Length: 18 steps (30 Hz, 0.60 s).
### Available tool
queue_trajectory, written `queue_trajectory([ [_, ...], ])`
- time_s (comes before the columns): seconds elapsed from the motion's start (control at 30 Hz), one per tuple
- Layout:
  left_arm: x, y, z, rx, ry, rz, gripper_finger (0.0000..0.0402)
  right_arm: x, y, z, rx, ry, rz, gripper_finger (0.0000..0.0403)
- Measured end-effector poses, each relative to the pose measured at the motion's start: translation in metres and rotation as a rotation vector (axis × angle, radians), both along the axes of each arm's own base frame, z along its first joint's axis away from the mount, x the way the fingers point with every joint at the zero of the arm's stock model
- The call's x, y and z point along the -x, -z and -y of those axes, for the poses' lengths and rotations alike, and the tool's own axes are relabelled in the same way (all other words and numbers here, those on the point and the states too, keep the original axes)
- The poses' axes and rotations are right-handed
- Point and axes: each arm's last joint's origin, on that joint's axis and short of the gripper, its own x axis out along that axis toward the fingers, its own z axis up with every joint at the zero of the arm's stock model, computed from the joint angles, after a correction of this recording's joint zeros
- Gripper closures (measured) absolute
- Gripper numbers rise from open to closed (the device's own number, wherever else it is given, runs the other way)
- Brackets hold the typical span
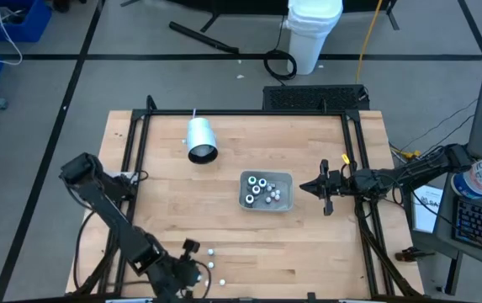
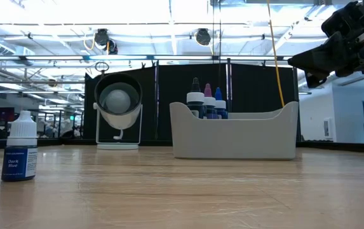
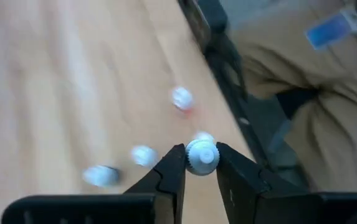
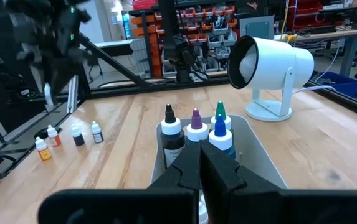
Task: Pick & Place food coloring
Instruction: Put the small green food coloring bottle into the white bin
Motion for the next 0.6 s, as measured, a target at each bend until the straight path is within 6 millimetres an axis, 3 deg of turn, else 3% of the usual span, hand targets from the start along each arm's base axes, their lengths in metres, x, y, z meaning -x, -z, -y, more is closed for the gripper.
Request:
queue_trajectory([
  [0.2, -0.035, -0.051, -0.033, -0.114, -0.040, 0.188, 0.0325, 0.000, 0.000, 0.000, 0.005, 0.000, 0.000, 0.0403],
  [0.33, -0.063, -0.077, -0.060, -0.170, -0.163, 0.294, 0.0327, 0.000, 0.000, 0.000, 0.018, 0.000, 0.001, 0.0403],
  [0.6, -0.114, -0.080, -0.118, -0.127, -0.130, 0.386, 0.0327, 0.000, 0.000, 0.000, 0.019, 0.000, 0.001, 0.0403],
])
